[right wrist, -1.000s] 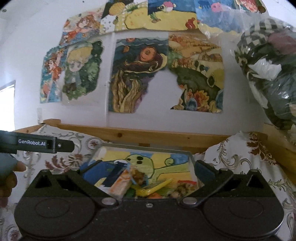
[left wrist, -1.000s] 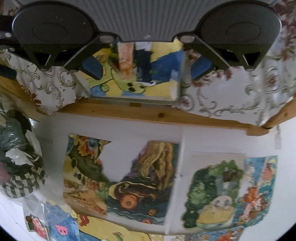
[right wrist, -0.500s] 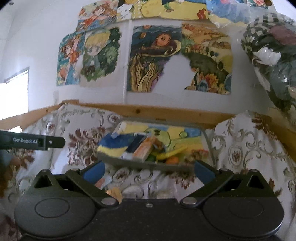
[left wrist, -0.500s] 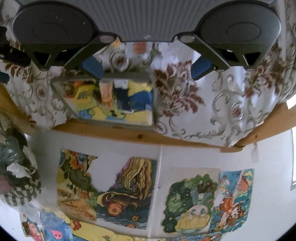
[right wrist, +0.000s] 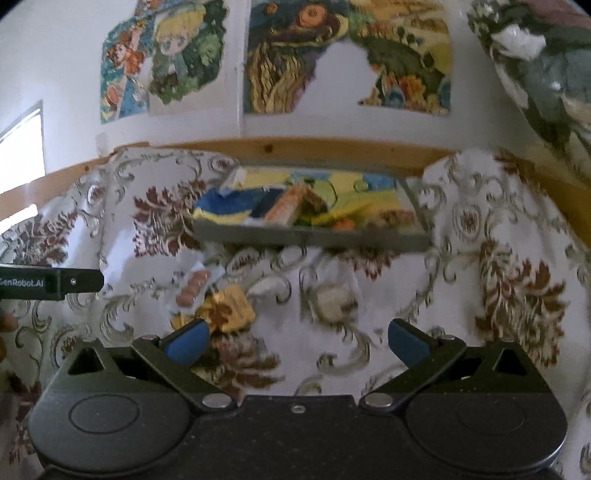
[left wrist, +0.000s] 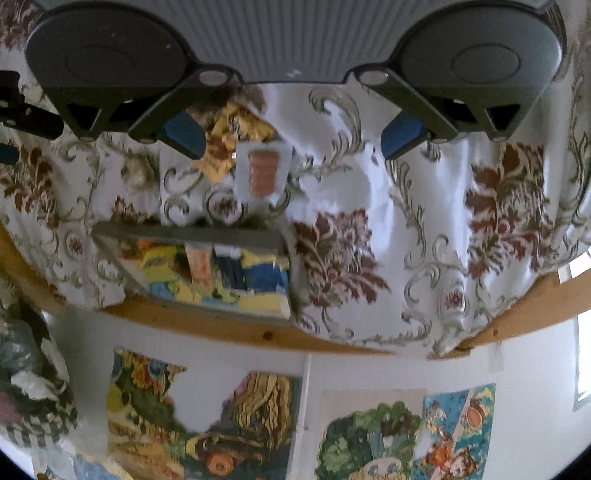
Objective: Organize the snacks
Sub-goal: 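Withdraw both tools from the tray back over the remaining snacks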
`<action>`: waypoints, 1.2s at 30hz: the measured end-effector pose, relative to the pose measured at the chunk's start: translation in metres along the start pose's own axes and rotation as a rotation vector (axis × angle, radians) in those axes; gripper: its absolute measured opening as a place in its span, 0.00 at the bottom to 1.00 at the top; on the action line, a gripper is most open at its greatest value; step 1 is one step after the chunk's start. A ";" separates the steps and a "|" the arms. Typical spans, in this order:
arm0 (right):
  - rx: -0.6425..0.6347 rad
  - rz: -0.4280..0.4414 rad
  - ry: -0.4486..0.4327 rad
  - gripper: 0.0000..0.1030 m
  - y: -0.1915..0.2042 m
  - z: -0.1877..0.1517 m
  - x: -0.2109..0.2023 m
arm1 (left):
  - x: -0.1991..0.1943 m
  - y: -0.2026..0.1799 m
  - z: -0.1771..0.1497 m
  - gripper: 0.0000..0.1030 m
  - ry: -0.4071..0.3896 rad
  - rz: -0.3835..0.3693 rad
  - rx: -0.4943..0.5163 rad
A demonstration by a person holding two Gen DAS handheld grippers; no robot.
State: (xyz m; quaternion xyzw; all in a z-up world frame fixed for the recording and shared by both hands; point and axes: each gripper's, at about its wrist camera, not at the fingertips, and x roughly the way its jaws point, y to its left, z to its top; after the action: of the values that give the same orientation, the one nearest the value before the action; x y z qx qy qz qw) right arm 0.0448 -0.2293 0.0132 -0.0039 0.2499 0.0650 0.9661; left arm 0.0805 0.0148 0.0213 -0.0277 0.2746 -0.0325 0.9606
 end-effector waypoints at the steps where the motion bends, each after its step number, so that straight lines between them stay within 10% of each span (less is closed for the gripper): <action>1: 0.004 -0.004 0.015 0.99 0.000 -0.003 0.001 | 0.002 -0.001 -0.003 1.00 0.016 0.001 0.005; 36: 0.070 -0.030 0.162 0.99 -0.020 -0.028 0.034 | 0.033 -0.023 -0.036 1.00 0.159 -0.032 0.080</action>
State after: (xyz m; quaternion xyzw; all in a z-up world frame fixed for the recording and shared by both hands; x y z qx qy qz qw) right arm 0.0630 -0.2462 -0.0281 0.0211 0.3292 0.0413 0.9431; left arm 0.0881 -0.0122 -0.0250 0.0093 0.3481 -0.0608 0.9354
